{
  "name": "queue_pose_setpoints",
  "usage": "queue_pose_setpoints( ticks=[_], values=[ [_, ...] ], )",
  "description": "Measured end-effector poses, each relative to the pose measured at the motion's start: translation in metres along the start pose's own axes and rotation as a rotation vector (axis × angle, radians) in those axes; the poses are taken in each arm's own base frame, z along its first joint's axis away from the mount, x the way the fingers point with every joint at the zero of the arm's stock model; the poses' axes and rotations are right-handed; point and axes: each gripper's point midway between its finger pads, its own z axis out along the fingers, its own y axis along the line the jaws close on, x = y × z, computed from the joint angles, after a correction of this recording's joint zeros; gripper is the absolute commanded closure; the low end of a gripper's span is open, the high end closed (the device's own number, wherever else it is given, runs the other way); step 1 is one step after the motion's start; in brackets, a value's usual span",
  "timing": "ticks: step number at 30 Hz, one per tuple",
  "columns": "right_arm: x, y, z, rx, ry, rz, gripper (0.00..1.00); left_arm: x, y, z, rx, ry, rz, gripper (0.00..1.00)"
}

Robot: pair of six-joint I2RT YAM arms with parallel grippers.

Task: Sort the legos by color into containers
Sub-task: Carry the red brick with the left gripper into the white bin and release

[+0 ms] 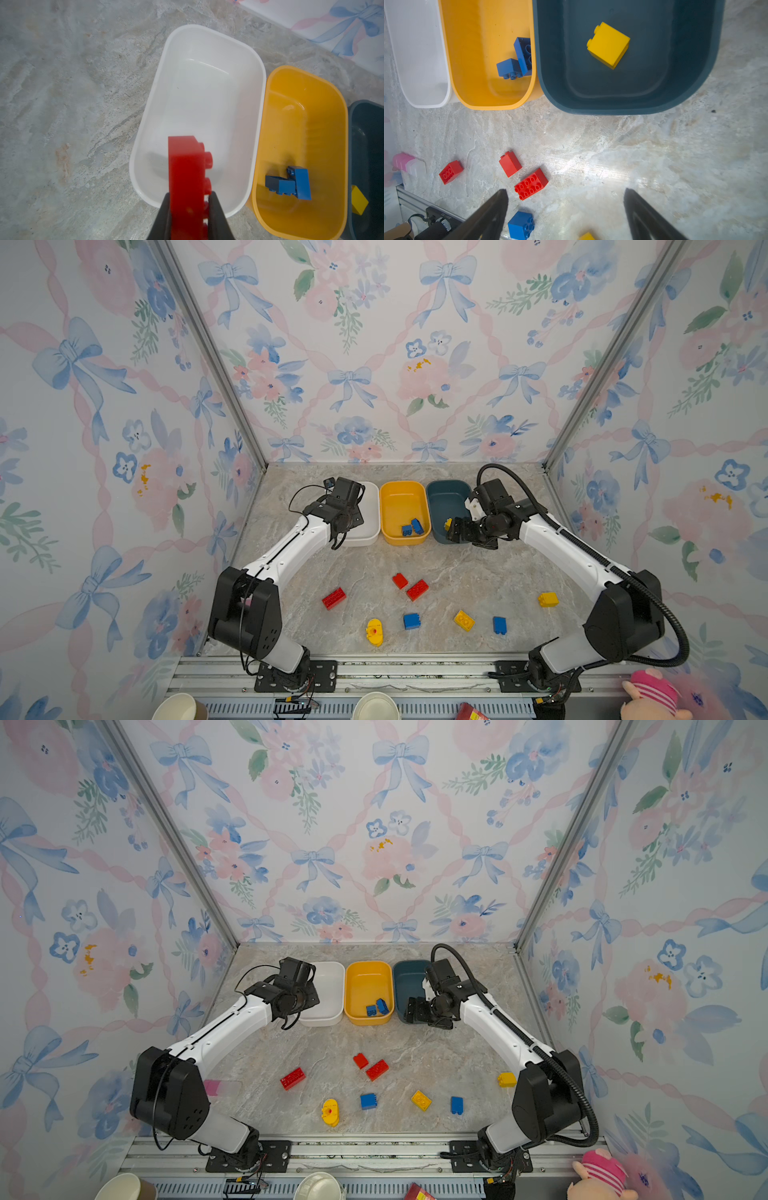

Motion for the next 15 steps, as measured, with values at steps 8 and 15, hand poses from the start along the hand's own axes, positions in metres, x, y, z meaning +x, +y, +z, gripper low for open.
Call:
queue_pose_setpoints(
  ticks=[8, 15],
  values=[
    [0.006, -0.002, 0.001, 0.012, 0.004, 0.007, 0.1, 0.013, -0.024, 0.045, 0.002, 0.068, 0.142, 0.94],
    [0.011, -0.005, -0.003, 0.017, -0.004, 0.016, 0.1, 0.018, -0.026, 0.056, 0.003, 0.082, 0.177, 0.64]
  ],
)
